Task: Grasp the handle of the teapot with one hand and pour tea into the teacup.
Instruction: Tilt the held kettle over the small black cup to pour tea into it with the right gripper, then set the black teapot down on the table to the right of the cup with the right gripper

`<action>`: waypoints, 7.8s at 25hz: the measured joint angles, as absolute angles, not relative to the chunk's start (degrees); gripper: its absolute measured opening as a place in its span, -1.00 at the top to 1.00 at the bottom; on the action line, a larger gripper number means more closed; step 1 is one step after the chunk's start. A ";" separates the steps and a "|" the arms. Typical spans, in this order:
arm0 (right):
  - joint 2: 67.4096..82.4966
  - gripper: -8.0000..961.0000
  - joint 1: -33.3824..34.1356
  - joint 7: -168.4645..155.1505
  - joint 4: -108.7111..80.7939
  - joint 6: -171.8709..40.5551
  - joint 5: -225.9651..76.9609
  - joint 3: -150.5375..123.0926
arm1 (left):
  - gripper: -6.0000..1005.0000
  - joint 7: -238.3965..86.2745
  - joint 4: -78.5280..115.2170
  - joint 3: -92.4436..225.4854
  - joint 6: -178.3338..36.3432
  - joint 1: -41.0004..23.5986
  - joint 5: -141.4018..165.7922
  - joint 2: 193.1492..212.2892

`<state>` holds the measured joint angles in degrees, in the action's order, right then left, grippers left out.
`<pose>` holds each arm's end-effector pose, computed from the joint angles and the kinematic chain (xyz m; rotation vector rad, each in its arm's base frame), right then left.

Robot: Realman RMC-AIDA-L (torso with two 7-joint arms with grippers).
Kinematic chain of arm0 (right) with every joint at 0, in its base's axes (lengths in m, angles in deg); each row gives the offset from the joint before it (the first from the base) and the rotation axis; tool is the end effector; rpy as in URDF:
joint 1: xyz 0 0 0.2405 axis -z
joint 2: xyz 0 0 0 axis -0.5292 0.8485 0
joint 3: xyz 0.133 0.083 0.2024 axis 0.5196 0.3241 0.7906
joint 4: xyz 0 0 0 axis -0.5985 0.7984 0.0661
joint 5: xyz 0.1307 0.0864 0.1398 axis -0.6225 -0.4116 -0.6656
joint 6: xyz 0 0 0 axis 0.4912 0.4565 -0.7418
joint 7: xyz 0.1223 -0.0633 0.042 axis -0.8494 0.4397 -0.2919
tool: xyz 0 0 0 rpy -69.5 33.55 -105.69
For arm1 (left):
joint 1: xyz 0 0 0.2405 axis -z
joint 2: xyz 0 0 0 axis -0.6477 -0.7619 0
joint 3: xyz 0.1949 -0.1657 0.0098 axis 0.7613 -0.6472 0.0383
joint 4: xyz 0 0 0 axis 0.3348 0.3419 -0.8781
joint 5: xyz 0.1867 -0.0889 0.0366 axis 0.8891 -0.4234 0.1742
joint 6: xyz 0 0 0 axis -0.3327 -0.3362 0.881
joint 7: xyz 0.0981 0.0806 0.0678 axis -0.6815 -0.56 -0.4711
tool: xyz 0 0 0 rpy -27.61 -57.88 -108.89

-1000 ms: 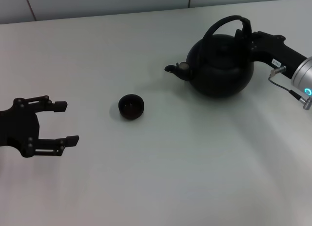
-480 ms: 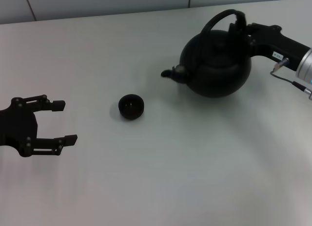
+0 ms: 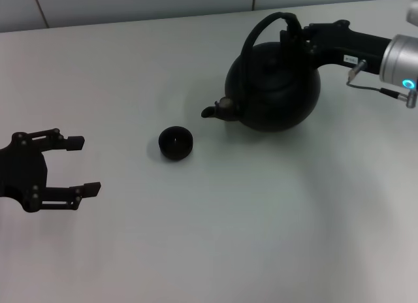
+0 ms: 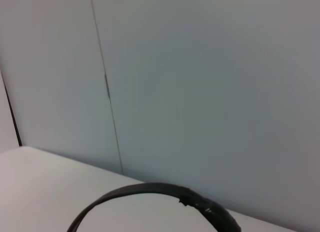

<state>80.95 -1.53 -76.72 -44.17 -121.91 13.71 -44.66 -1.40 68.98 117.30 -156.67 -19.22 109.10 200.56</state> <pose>0.2737 0.3950 0.0192 -2.2872 0.6162 0.6299 -0.2769 0.3051 0.0437 -2.8679 -0.2507 -0.4256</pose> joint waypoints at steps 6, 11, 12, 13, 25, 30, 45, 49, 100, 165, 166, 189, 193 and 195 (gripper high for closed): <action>81.16 0.73 -2.31 -76.83 -46.63 -120.13 14.24 -49.29 | -0.71 -1.41 69.00 117.30 -156.80 -19.76 109.14 200.56; 81.47 0.73 -2.25 -76.85 -49.08 -119.13 14.24 -52.42 | -0.71 -1.41 69.05 117.30 -156.82 -20.01 109.17 200.66; 81.50 0.73 -2.25 -76.78 -49.34 -119.07 14.23 -52.55 | -0.71 -1.41 69.05 117.30 -156.82 -20.01 109.17 200.66; 81.50 0.73 -2.26 -76.67 -49.56 -118.84 14.23 -52.59 | -0.71 -1.41 69.05 117.30 -156.82 -20.01 109.17 200.66; 81.51 0.73 -2.74 -76.64 -52.41 -115.58 14.28 -54.89 | -0.71 -1.41 69.05 116.76 -156.63 -20.14 109.19 200.82; 81.65 0.73 -2.83 -76.79 -54.37 -112.10 14.10 -59.89 | -0.71 -0.84 68.99 116.67 -156.48 -19.97 109.19 200.88; 81.69 0.73 -4.47 -76.68 -57.37 -108.58 14.04 -67.01 | -0.71 -0.68 68.99 116.59 -156.44 -20.15 109.19 201.00; 81.68 0.73 -4.50 -76.63 -58.40 -108.55 14.15 -68.35 | -0.72 -0.62 69.03 116.59 -156.46 -20.15 109.19 201.00; 81.77 0.73 -3.55 -76.53 -62.87 -104.69 14.41 -79.22 | -0.71 -0.62 69.05 116.59 -155.40 -20.76 109.19 200.68; 81.42 0.73 12.20 -76.52 -51.72 -112.11 -9.91 -65.93 | -0.71 -0.66 71.16 116.06 -156.81 -20.99 110.69 201.57; 81.42 0.73 12.17 -76.52 -51.53 -112.10 -9.91 -65.84 | -0.71 -0.73 71.16 116.06 -156.81 -20.99 110.70 201.54; 80.96 0.69 11.04 -77.10 -49.36 -108.64 -9.84 -65.71 | -0.71 -0.64 72.39 116.07 -156.81 -20.92 110.77 201.89; 80.90 0.37 10.95 -77.10 -49.32 -107.74 -9.75 -66.07 | -0.71 -0.55 72.48 116.06 -156.81 -20.94 110.77 201.92; 80.89 0.25 10.95 -77.10 -49.42 -107.69 -9.74 -66.14 | -0.71 -0.46 72.48 116.06 -156.81 -20.95 110.77 201.93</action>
<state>80.89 10.95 -77.10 -49.42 -107.69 -9.74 -66.14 -0.46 72.48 116.06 -156.81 -20.95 110.77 201.93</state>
